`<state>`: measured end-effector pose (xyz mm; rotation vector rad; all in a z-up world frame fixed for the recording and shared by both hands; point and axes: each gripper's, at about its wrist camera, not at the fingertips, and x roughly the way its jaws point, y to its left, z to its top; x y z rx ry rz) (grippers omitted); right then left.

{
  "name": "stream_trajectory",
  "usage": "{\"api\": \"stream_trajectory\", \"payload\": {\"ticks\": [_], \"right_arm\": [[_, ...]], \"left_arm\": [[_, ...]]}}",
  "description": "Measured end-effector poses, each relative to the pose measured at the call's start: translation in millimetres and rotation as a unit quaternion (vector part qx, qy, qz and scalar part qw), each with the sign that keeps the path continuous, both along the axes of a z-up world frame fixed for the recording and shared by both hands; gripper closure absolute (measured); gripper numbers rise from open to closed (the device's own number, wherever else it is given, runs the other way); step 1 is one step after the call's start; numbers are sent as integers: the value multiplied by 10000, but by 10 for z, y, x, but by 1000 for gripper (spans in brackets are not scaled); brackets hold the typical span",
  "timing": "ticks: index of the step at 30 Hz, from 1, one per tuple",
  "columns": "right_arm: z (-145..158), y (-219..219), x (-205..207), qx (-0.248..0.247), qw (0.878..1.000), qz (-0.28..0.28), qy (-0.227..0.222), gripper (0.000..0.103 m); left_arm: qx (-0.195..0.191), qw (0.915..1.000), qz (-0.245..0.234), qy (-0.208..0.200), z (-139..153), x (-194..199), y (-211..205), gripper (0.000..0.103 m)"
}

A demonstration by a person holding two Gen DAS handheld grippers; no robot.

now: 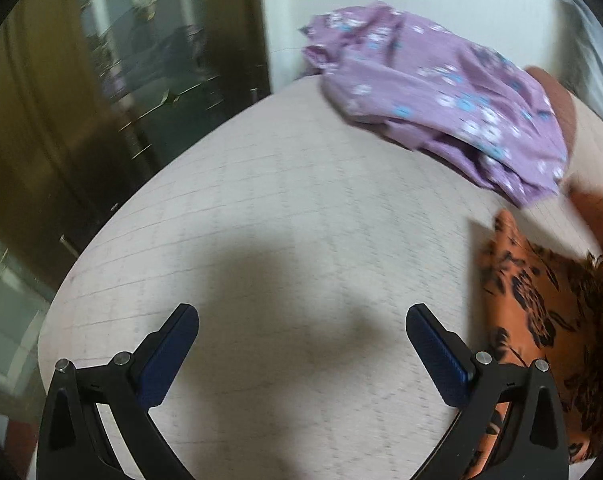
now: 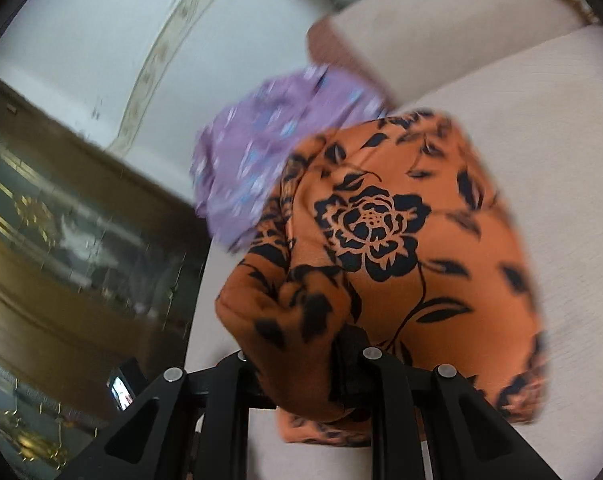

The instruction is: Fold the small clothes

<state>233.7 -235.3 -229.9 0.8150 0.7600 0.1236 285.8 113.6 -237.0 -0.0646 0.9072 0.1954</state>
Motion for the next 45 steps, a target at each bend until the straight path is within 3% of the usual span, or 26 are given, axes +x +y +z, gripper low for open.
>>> {"api": "stream_trajectory", "payload": {"ticks": [5,8,9,10,12,13,15,17,18,19,23,25,26,30,36,39,41,45], "right_arm": [[-517,780,272,113,9956,752,555,83],[-647,938,206,22,9946,971,376,78],[-655,897,163,156,9945,996,275,72],[-660,835,140,353,9932,1080,237,55],[-664,680,81,930,9857,1396,171,33],[-627,587,23,1117,9826,1484,48,33],[-488,438,-106,923,9835,1537,-238,33],[-350,271,-229,646,9848,1506,-572,34],[-300,168,-265,509,9862,1438,-645,40],[-275,84,-267,342,9882,1365,-609,53],[-579,-128,-191,-243,9938,1076,135,66],[-878,-130,-142,-344,9910,1120,646,86],[-938,-141,-153,-329,9915,1078,657,89],[-801,-220,-91,-336,9915,1107,600,89],[-461,-362,340,-726,9952,495,430,84],[-542,-403,716,-691,9957,225,577,85],[-772,-413,1010,-720,9920,251,1007,85],[-767,-383,1138,-911,9894,311,1085,85]], "left_arm": [[-89,9998,172,42,-30,20,189,0],[-117,9999,102,69,-46,26,152,0],[-129,9999,57,55,-35,15,127,0],[-142,9999,-22,27,-25,11,86,0],[-154,9997,-193,-33,2,0,0,0],[-166,9994,-284,-71,17,-6,-46,0],[-207,9981,-540,-213,72,-49,-173,0],[-241,9961,-758,-393,147,-91,-293,0],[-282,9944,-881,-508,188,-124,-356,0],[-319,9930,-975,-593,216,-149,-402,0],[-397,9859,-1379,-862,289,-232,-632,0],[-52,9855,-1565,-652,198,-224,-818,0],[216,9852,-1645,-420,92,-193,-908,0],[532,9844,-1671,165,-193,-106,-1014,0],[-199,9862,-1541,575,-313,19,-847,0],[-377,9857,-1515,641,-346,20,-820,0],[-381,9848,-1570,635,-340,24,-822,0],[-449,9834,-1661,574,-283,46,-800,0]]}}
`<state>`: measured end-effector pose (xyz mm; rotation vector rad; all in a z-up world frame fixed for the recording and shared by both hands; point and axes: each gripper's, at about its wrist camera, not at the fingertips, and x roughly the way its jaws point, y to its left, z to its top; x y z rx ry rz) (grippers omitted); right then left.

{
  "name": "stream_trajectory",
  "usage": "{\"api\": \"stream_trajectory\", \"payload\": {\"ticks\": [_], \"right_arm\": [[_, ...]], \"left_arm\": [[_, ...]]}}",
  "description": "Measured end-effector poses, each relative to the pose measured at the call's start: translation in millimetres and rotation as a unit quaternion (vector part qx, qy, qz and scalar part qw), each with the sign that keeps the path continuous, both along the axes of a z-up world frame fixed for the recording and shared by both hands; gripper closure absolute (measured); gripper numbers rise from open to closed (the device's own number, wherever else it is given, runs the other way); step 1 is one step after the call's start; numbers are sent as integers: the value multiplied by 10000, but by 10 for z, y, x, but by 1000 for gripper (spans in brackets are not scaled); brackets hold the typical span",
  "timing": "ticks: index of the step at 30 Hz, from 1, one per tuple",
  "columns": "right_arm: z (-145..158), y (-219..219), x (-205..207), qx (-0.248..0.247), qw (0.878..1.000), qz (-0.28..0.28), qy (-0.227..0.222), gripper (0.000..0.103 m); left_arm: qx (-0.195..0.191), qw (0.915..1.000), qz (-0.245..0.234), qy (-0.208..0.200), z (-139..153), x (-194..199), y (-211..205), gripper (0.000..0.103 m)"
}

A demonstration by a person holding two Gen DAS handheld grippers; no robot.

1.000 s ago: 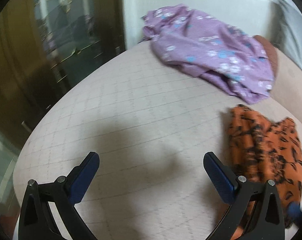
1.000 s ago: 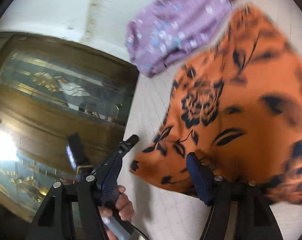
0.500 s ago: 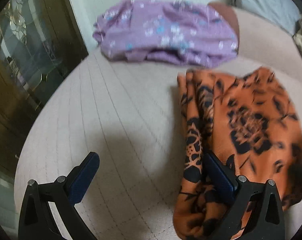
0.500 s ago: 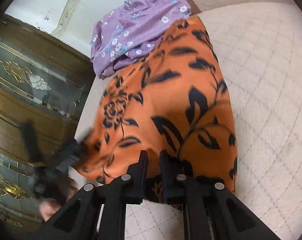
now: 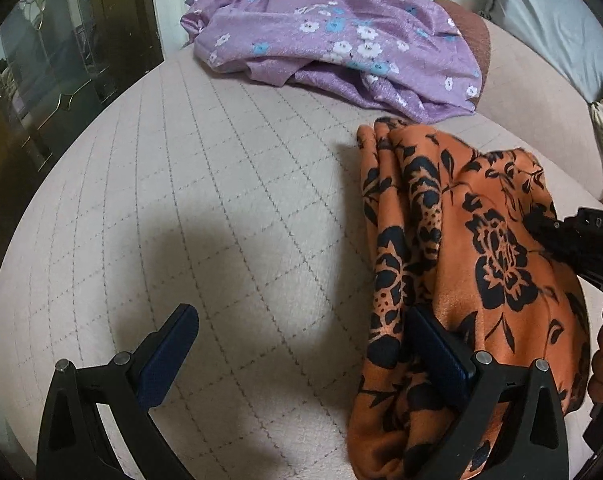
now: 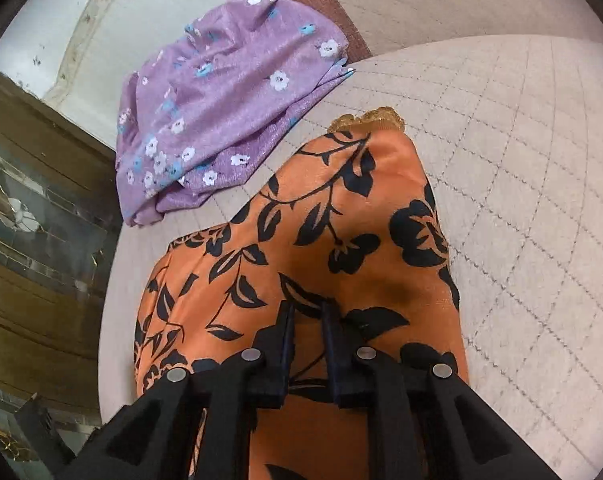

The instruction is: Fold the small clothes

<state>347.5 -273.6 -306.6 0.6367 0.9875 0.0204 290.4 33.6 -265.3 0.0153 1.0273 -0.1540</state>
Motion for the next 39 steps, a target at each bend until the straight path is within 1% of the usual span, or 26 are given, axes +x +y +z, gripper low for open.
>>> {"api": "stream_trajectory", "payload": {"ticks": [2,3,4,5,6,7,8,9,10,12,15,17,20,21,23,24,26,29,32,34,35,37,38,39], "right_arm": [[83,-9,-29,79,9999,110,17,83],[115,-45,-68,262,9995,167,-8,79],[127,-82,-136,422,9989,182,-42,72],[164,-169,-230,699,9973,144,-151,68],[180,-207,-310,815,9963,105,-241,50],[220,-278,-412,931,9948,35,-416,29],[265,-338,-514,927,9939,-48,-590,23],[296,-378,-585,831,9941,-133,-684,22],[321,-432,-667,699,9946,-182,-750,22],[271,-530,-763,711,9953,-109,-646,22],[71,-647,-815,1073,9933,-73,-427,22],[-65,-717,-841,1390,9896,-67,-368,22],[-286,-779,-871,1900,9814,-15,-262,22],[-345,-769,-851,1972,9801,-5,-210,22],[-448,-719,-804,2049,9786,81,-156,22],[-444,-697,-793,2061,9782,126,-225,22],[-446,-620,-736,2068,9776,262,-293,22],[-451,-468,-619,1987,9784,483,-289,22],[-435,-314,-504,1692,9836,552,-297,22],[-439,-272,-452,1627,9848,527,-316,24],[-437,-251,-431,1574,9856,520,-329,25],[-432,-205,-401,1445,9877,492,-347,32],[-428,-184,-403,1369,9887,480,-366,34],[-423,-175,-412,1285,9898,478,-390,37]], "left_arm": [[-168,9998,16,-87,70,26,30,0],[-314,9994,26,-149,121,14,62,0],[-463,9987,17,-216,170,-3,90,0],[-590,9979,-9,-276,209,-17,108,0],[-662,9973,-37,-312,228,-22,115,0],[-719,9968,-80,-333,244,-25,108,0],[-748,9966,-124,-325,252,-20,92,0],[-757,9965,-141,-312,253,-6,76,0],[-776,9964,-146,-292,252,0,65,0],[-894,9957,-156,-186,235,25,55,0],[-1225,9921,-179,181,149,87,51,0],[-1543,9864,-221,516,48,139,40,0],[-1802,9787,-264,949,-107,187,-2,0],[-1877,9763,-279,1041,-138,197,-10,0],[-1965,9743,-290,1060,-147,200,-18,0],[-2007,9732,-310,1078,-143,199,-24,0],[-2199,9678,-346,1175,-159,220,-36,0],[-2234,9671,-353,1168,-160,240,-94,0],[-2280,9648,-551,1186,-168,245,-225,0],[-2315,9630,-694,1197,-181,235,-322,0],[-2278,9636,-746,1187,-189,226,-362,0],[-2093,9684,-833,1068,-182,197,-450,1],[-2049,9693,-893,1026,-177,184,-489,9],[-1982,9707,-902,1011,-180,174,-506,13]]}}
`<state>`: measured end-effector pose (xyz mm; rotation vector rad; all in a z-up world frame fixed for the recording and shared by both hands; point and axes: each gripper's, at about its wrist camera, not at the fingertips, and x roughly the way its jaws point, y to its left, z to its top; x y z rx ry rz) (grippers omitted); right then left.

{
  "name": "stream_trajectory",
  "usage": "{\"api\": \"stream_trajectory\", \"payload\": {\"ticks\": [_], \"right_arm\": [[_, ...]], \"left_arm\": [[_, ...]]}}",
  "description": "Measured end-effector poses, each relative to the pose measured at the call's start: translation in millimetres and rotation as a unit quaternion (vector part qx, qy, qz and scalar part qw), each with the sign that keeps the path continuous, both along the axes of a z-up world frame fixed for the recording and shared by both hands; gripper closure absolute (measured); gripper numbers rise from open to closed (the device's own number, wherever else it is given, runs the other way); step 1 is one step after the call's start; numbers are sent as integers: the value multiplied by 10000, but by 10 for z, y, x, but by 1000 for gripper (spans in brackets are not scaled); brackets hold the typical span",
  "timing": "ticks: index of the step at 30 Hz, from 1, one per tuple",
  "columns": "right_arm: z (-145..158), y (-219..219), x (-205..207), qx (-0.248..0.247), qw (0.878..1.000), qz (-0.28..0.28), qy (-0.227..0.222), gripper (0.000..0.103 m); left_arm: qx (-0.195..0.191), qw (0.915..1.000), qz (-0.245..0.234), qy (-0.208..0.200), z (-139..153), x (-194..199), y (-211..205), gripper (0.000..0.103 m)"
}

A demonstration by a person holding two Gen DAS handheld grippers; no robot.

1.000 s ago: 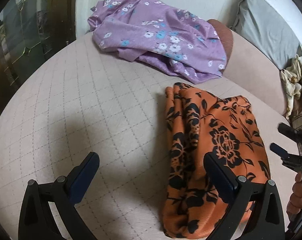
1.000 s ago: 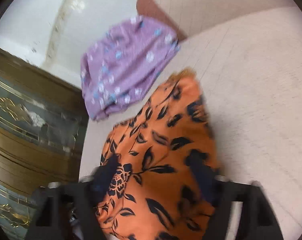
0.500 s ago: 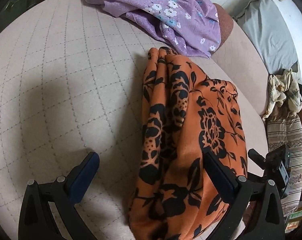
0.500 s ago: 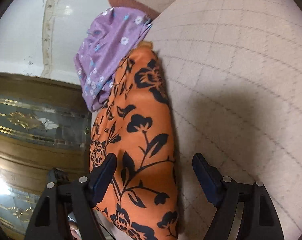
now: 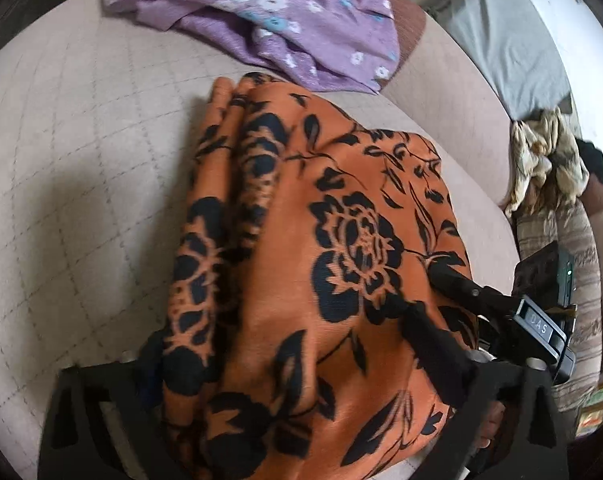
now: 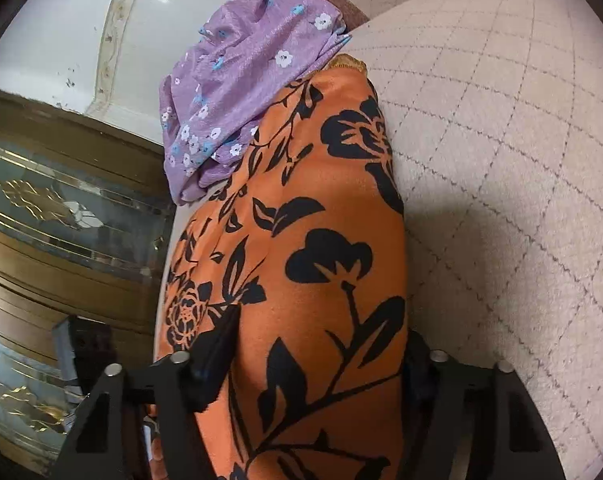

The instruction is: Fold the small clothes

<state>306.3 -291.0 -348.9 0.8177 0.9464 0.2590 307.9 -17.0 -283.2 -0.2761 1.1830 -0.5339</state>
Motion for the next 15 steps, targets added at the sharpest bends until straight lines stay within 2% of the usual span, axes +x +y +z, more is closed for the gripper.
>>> {"api": "stream_trajectory", "payload": {"ticks": [5,8,11,15], "right_arm": [[65,56,-77,-345,9993,-56,-137,47],[148,105,-117,-571,9981,-89,-217,50],[265,114,-179,-695,9970,-71,-340,52],[410,121,-279,-824,9957,-37,-432,53]], "left_arm": [[158,9996,147,-165,35,-27,40,35],[238,9991,134,-314,89,-64,51,44],[343,9980,72,-523,165,-131,45,51],[246,9979,-16,-595,243,-216,77,59]]}}
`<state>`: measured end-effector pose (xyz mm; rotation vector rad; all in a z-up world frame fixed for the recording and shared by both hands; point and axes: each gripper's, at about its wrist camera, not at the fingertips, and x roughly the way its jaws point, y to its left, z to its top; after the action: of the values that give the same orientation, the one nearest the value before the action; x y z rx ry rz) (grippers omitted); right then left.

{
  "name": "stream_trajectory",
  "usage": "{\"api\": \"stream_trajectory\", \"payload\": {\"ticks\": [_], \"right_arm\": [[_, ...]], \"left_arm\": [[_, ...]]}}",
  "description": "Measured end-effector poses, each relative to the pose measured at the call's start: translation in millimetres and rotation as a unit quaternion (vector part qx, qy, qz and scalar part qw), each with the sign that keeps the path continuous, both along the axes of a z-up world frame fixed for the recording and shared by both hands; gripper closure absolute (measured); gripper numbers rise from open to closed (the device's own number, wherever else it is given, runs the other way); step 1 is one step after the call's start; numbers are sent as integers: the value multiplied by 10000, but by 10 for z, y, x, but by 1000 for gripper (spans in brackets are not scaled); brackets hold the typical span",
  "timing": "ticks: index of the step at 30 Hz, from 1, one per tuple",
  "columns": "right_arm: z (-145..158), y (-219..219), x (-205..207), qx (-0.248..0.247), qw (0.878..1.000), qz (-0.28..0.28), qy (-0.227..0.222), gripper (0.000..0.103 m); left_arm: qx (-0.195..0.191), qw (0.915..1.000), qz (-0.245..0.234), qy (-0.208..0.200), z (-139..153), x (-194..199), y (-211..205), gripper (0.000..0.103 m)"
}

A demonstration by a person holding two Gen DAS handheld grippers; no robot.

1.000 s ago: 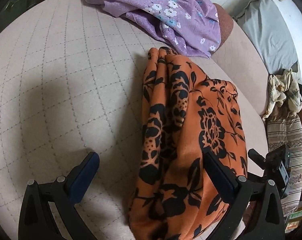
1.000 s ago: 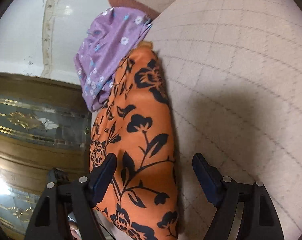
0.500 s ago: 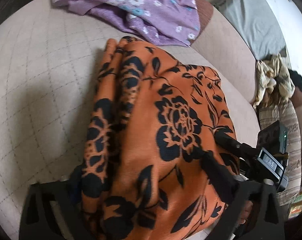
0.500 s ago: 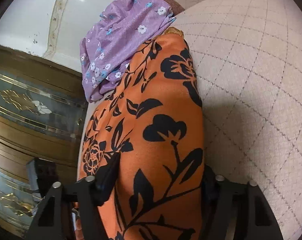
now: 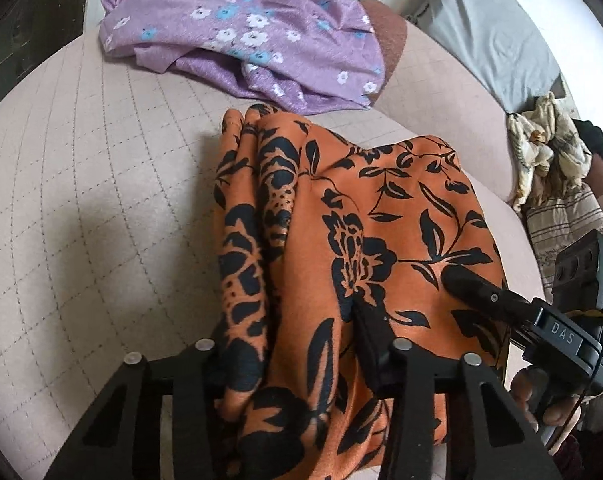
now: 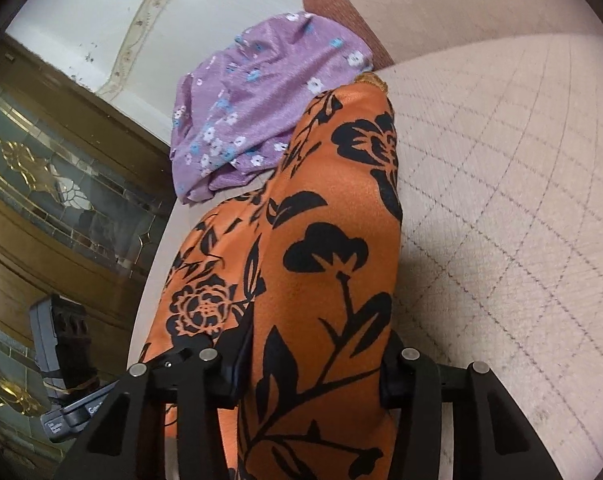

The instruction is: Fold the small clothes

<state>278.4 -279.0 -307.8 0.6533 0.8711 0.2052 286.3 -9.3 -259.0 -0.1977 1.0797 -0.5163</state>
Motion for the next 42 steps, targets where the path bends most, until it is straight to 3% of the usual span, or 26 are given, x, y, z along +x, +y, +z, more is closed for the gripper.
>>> {"api": "stream_trajectory", "payload": {"ticks": [7,15,20,29,31,34,37,39,42], "right_arm": [[193,-98,-336,-145,9998,-86,-86,54],[138,-370,-1022,-92,9995,-266,117,54],[27,-504,-1447,277,9987,-403,127,54],[176,-662,-1952,378,9979,-505,-145,55],[140,-738,-1994,406,9977,-538,-69,55],[-77,-824,-2005,368,9973,-620,150,55],[-318,-951,-2058,559,9939,-850,415,42],[-283,-982,-2113,564,9938,-879,368,42],[-96,-936,-2127,-9,9959,-827,355,40]], "left_arm": [[85,9988,-464,-108,59,-335,-255,60],[383,9944,-976,-87,-11,-978,-558,60],[439,9941,-927,-360,59,-1341,-610,60],[243,9965,-795,-109,42,-1806,-677,62],[418,9961,-771,-45,-63,-1805,-748,62],[623,9960,-636,-113,-157,-1748,-776,53],[897,9930,-643,-418,-120,-1822,-834,46],[1221,9881,-603,-710,-99,-1907,-882,38],[1471,9833,-554,-916,-56,-1970,-924,37]]}}
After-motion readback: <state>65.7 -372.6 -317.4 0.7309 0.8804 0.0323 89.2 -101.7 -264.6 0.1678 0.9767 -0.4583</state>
